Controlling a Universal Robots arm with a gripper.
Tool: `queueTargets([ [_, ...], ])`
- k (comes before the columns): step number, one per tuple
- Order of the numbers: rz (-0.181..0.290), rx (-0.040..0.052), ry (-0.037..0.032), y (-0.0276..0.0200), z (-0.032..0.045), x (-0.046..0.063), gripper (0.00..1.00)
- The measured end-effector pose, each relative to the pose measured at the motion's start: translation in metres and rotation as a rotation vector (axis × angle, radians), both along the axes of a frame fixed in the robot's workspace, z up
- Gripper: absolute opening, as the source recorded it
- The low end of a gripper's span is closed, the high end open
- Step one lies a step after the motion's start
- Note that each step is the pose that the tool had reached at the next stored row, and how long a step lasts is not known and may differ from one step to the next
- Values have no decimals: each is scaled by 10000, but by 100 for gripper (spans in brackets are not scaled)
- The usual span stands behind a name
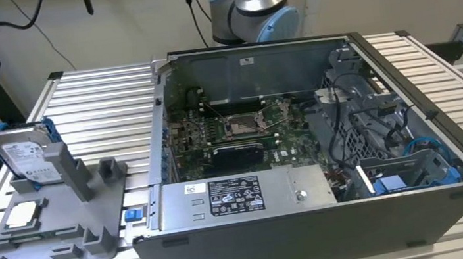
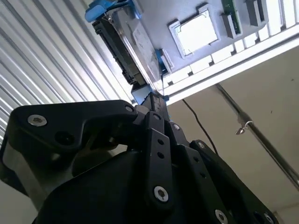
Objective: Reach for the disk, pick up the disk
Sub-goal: 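Pick up the disk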
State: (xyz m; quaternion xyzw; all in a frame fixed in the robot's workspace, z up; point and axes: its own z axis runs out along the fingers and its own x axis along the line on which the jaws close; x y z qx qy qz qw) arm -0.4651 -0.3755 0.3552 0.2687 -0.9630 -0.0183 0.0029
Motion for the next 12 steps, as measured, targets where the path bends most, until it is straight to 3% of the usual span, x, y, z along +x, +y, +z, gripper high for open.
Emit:
queueTargets([
  [12, 2025, -8, -113, 0, 0, 0, 0],
])
